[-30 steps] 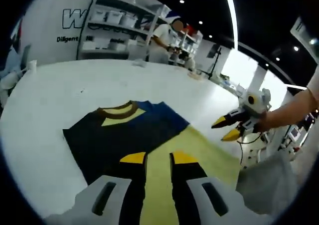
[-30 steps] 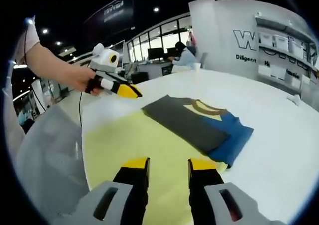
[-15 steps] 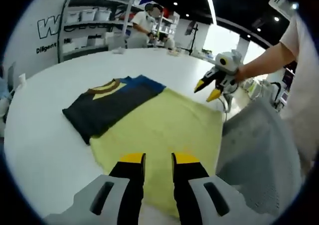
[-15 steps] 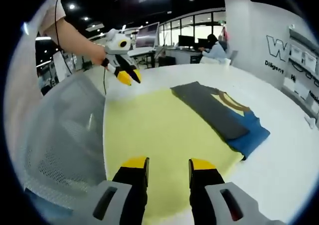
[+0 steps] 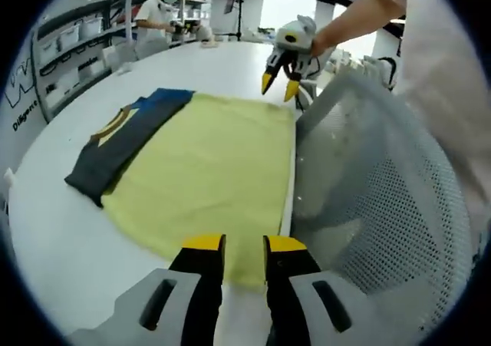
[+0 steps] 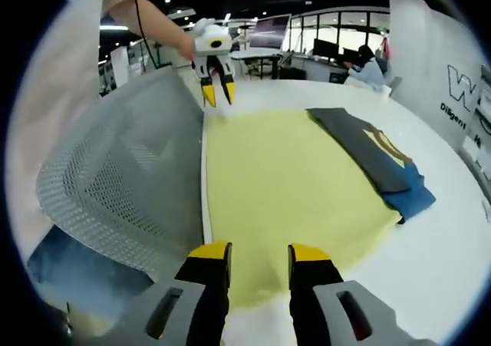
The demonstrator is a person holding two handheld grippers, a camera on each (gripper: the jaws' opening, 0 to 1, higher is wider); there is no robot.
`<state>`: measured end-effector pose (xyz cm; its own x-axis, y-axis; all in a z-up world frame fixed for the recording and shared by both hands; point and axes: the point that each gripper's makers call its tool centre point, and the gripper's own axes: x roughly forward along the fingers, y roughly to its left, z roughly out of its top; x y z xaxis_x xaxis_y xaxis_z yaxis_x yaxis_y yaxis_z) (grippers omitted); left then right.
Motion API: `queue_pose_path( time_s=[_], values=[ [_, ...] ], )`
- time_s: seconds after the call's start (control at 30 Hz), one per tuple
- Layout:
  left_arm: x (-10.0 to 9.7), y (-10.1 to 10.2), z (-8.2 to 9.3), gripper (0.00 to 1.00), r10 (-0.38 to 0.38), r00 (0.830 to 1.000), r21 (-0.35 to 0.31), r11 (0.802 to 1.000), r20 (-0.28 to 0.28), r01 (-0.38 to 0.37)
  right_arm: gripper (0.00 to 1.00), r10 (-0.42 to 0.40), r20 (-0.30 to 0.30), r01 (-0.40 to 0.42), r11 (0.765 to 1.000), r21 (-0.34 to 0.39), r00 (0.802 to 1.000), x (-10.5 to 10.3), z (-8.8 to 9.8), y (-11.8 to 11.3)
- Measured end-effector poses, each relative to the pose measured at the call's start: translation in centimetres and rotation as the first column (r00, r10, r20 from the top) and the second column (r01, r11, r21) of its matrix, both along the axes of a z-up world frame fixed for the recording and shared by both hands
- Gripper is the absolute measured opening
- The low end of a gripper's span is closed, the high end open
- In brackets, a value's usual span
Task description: Fold the garment on the visible template until the final outline fits inside the template.
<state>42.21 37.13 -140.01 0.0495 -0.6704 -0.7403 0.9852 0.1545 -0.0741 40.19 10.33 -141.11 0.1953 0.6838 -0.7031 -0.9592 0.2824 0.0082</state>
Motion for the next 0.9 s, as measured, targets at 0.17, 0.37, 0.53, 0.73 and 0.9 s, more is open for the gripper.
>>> queue_pose_path(
  time_s=[0.17, 0.37, 0.53, 0.73, 0.9],
  values=[
    [-1.0, 1.1, -0.9, 0.18, -0.068, 0.997, 0.063, 0.996, 0.029, 0.066, 0.23, 0.003, -0.001, -0.003, 1.0, -0.016, 1.0, -0.8, -0.4, -0.4],
    [-1.9, 1.7, -2.0, 0.19, -0.15, 0.987, 0.128, 0.982, 0.064, 0.141, 0.21, 0.03, 0.007, -0.03, 0.998, -0.061, 1.0, -1.9, -1.4, -1.1],
    [-2.3, 2.8, -3.2, 0.16, -0.187, 0.979, 0.182, 0.968, 0.079, 0.17, 0.19, 0.041, 0.031, -0.038, 0.996, -0.085, 0.999, -1.7, -1.6, -1.4],
    [-1.6, 2.9, -3.3, 0.12, -0.173, 0.981, 0.19, 0.97, 0.093, 0.153, 0.18, 0.066, 0.031, -0.062, 0.992, -0.106, 0.997, -1.8, -2.1, -1.5],
    [-1.6, 3.1, -4.1, 0.09, -0.208, 0.972, 0.233, 0.956, 0.106, 0.179, 0.17, 0.091, 0.037, -0.085, 0.987, -0.136, 0.995, -1.9, -2.6, -1.8]
  ],
)
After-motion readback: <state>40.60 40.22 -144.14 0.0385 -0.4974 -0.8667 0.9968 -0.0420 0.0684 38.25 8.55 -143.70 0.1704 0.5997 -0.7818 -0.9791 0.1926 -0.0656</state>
